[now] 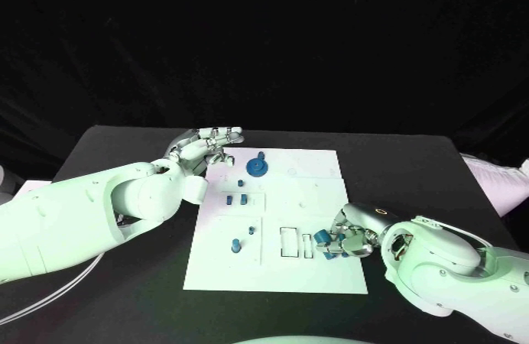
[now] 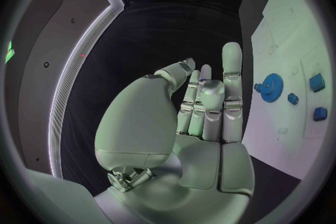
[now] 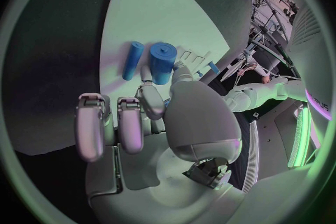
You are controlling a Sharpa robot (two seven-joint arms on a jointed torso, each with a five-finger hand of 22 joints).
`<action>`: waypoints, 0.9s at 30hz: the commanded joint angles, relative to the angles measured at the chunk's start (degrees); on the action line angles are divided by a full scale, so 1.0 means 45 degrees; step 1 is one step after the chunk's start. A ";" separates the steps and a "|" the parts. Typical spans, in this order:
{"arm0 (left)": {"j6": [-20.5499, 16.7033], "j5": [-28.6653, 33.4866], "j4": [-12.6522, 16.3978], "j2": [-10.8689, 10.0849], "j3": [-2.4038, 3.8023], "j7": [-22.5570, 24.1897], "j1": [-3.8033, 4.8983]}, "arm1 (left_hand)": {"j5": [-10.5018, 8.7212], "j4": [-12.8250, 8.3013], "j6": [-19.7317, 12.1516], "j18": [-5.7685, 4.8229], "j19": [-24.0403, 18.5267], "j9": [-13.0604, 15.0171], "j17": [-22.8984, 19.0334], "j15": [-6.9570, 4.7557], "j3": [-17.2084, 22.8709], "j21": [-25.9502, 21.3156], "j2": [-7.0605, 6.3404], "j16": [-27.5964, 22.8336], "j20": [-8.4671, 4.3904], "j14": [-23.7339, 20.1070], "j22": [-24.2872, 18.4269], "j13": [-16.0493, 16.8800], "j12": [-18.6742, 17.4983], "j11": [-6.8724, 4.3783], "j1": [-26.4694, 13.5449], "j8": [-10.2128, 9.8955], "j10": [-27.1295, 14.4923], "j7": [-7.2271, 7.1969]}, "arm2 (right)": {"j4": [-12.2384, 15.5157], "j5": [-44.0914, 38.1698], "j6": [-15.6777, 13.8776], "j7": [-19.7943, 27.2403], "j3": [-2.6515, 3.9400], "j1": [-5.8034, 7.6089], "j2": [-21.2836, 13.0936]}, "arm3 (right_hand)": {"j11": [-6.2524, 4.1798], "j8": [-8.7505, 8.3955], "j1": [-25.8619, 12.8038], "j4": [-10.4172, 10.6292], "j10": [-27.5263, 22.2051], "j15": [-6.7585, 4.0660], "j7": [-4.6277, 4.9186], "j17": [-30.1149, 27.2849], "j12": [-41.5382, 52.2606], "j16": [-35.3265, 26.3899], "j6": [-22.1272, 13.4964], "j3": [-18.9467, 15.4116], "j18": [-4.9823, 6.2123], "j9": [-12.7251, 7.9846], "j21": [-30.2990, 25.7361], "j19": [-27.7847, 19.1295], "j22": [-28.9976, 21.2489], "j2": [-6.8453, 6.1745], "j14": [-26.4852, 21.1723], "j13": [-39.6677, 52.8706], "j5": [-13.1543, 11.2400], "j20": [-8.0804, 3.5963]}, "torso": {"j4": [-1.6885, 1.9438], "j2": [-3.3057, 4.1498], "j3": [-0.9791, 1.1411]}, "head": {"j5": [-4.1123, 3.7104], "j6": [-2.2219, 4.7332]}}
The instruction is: Assemble the parts on the task board
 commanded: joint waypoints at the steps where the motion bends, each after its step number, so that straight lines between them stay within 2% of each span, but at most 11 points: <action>1: 0.0268 -0.0060 0.0024 0.0004 0.0005 0.0046 0.0005 | -0.0060 0.0009 -0.0080 0.0216 -0.0071 -0.0009 -0.0014 -0.0024 -0.0071 -0.0046 0.0021 -0.0025 0.0044 -0.0102 -0.0017 -0.0018 0.0054 -0.0011 -0.0067 0.0055 -0.0120 -0.0043 | -0.0179 -0.0002 0.0404 -0.0111 -0.0116 -0.0190 0.0096 | -0.0106 -0.0043 0.0195 -0.0050 0.0160 0.0001 -0.0047 0.1914 0.1382 0.0062 -0.0005 -0.0056 -0.0147 -0.0001 0.0068 0.0349 0.1013 0.0168 0.1068 0.3028 -0.0018 -0.0049 | -0.0009 -0.0009 -0.0004 | 0.0017 -0.0008; 8: 0.0275 -0.0060 0.0019 0.0005 0.0001 0.0036 0.0004 | -0.0060 0.0009 -0.0080 0.0216 -0.0071 -0.0009 -0.0014 -0.0024 -0.0071 -0.0046 0.0021 -0.0025 0.0044 -0.0102 -0.0017 -0.0018 0.0054 -0.0011 -0.0067 0.0055 -0.0120 -0.0043 | -0.0251 -0.0039 -0.0011 -0.0128 -0.0115 -0.0228 0.0155 | -0.0143 0.0096 0.0585 -0.0153 0.0185 -0.0030 -0.0088 0.1981 0.1406 0.0094 0.0077 0.0020 -0.0158 0.0224 0.0102 0.0370 0.1074 0.0531 0.1078 0.3144 0.0188 -0.0073 | -0.0021 -0.0013 0.0003 | 0.0033 0.0026; 12: 0.0280 -0.0060 0.0018 0.0005 -0.0002 0.0034 0.0002 | -0.0060 0.0009 -0.0080 0.0216 -0.0071 -0.0009 -0.0014 -0.0024 -0.0071 -0.0046 0.0021 -0.0025 0.0044 -0.0102 -0.0017 -0.0018 0.0054 -0.0011 -0.0067 0.0055 -0.0120 -0.0043 | -0.0125 -0.0061 -0.0589 -0.0135 -0.0105 -0.0234 0.0101 | -0.0197 0.0202 0.0962 -0.0310 0.0256 -0.0074 -0.0146 0.2034 0.1520 0.0120 0.0159 0.0146 -0.0170 0.0387 0.0140 0.0398 0.1137 0.0793 0.1088 0.3298 0.0530 -0.0106 | -0.0030 -0.0017 0.0007 | 0.0038 0.0056; 15: 0.0283 -0.0060 0.0019 0.0006 -0.0005 0.0029 -0.0002 | -0.0062 0.0014 -0.0097 0.0216 -0.0071 -0.0005 -0.0022 -0.0018 -0.0100 -0.0053 0.0032 -0.0015 0.0052 -0.0108 -0.0024 -0.0016 0.0084 -0.0007 -0.0085 0.0074 -0.0144 -0.0041 | 0.0091 0.0018 -0.1056 -0.0137 -0.0060 -0.0223 -0.0047 | -0.0234 0.0250 0.1126 -0.0381 0.0306 -0.0104 -0.0185 0.2062 0.1597 0.0133 0.0191 0.0192 -0.0179 0.0479 0.0166 0.0419 0.1181 0.0887 0.1093 0.3395 0.0886 -0.0135 | -0.0024 -0.0017 0.0007 | 0.0042 0.0064; 19: 0.0286 -0.0060 0.0016 0.0007 -0.0010 0.0023 -0.0006 | -0.0062 0.0014 -0.0097 0.0216 -0.0071 -0.0005 -0.0022 -0.0017 -0.0101 -0.0053 0.0032 -0.0015 0.0052 -0.0108 -0.0024 -0.0016 0.0085 -0.0007 -0.0086 0.0074 -0.0144 -0.0041 | 0.0484 0.0368 -0.1756 -0.0129 0.0047 -0.0136 -0.0260 | -0.0262 0.0275 0.1233 -0.0411 0.0339 -0.0128 -0.0214 0.2094 0.1637 0.0149 0.0203 0.0252 -0.0184 0.0549 0.0179 0.0430 0.1203 0.0992 0.1099 0.3457 0.1105 -0.0158 | -0.0026 -0.0023 -0.0005 | 0.0006 0.0094; 27: 0.0303 -0.0060 0.0030 0.0026 -0.0013 0.0025 -0.0014 | -0.0062 0.0014 -0.0097 0.0216 -0.0071 -0.0005 -0.0022 -0.0017 -0.0101 -0.0053 0.0032 -0.0015 0.0052 -0.0108 -0.0024 -0.0016 0.0085 -0.0007 -0.0086 0.0074 -0.0144 -0.0041 | 0.0924 0.1430 -0.2180 -0.0133 0.0133 0.0039 -0.0171 | -0.0267 0.0274 0.1096 -0.0242 0.0336 -0.0138 -0.0213 0.2077 0.1550 0.0140 0.0156 0.0222 -0.0184 0.0665 0.0178 0.0433 0.1203 0.1081 0.1095 0.3458 0.1662 -0.0180 | -0.0005 -0.0009 -0.0009 | -0.0030 0.0140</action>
